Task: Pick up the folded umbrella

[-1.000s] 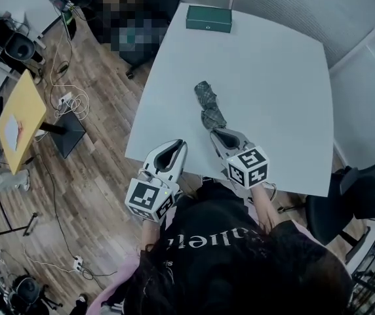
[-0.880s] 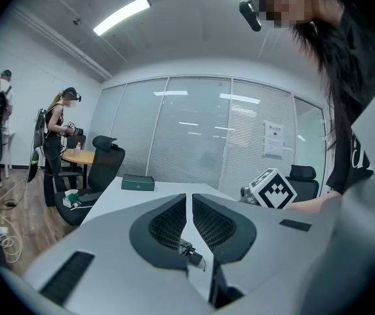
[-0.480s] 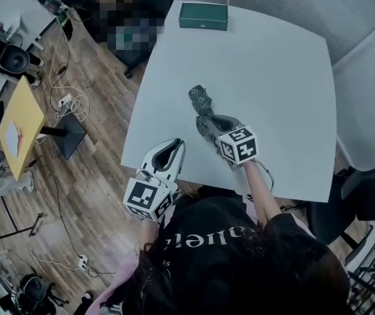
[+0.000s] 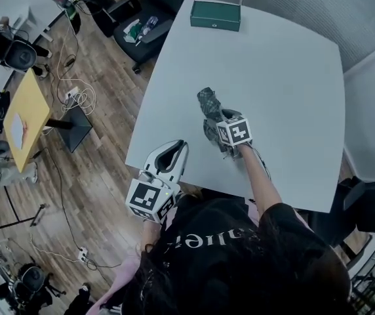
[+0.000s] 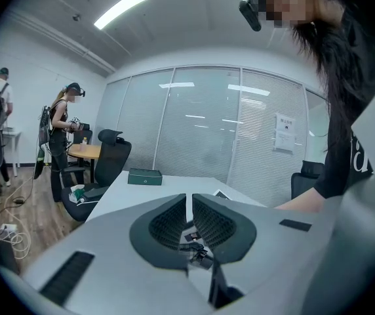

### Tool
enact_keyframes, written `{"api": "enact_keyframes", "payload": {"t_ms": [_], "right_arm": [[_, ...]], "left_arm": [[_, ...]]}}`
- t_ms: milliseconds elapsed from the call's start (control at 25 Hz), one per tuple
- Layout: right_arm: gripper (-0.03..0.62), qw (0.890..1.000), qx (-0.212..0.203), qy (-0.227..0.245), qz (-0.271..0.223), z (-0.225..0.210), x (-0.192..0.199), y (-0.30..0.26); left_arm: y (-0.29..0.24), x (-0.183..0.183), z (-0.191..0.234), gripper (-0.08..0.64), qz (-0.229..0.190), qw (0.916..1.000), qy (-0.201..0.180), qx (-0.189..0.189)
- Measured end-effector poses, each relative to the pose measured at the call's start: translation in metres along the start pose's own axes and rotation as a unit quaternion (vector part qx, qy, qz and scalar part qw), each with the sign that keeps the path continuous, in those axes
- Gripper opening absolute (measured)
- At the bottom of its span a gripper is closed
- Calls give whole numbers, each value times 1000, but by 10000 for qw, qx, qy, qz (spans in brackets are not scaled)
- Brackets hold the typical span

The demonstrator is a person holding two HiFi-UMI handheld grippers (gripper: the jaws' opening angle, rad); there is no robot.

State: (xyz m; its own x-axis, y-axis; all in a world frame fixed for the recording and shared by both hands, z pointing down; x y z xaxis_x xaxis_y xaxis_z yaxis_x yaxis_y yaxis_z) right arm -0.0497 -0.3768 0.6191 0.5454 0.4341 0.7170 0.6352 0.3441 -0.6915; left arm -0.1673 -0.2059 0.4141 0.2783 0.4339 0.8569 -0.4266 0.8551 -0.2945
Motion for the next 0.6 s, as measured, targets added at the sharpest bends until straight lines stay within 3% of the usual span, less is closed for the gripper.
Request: {"api": "enact_keyframes", "payload": {"t_ms": [160,400,600], "right_arm": [[295,9994,-35,38,329,-3,7,-15],[301,9984,-202,-12,521,13,10,-27],[299,9975,58,174,683,17,10,-35]], "left_arm": [[0,1,3,38,18,9999,57,-99],[10,5,5,38,29,9996,140,-253],[13,8,9,38,33,9992,190,-345]]}}
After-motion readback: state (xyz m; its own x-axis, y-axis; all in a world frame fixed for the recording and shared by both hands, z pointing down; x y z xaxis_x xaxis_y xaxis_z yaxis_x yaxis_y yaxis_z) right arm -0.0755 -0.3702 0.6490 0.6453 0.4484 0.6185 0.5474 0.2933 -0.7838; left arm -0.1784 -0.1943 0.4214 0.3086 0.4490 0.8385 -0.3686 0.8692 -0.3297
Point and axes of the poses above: the fingertips, and each gripper's own axes: y backward along the fingers, z to its left, x out of its underside, the point moved 6 cm from there along y, backward along the fingers, and after that the axes turned 15 degrees about y, right-handed, at the moved point
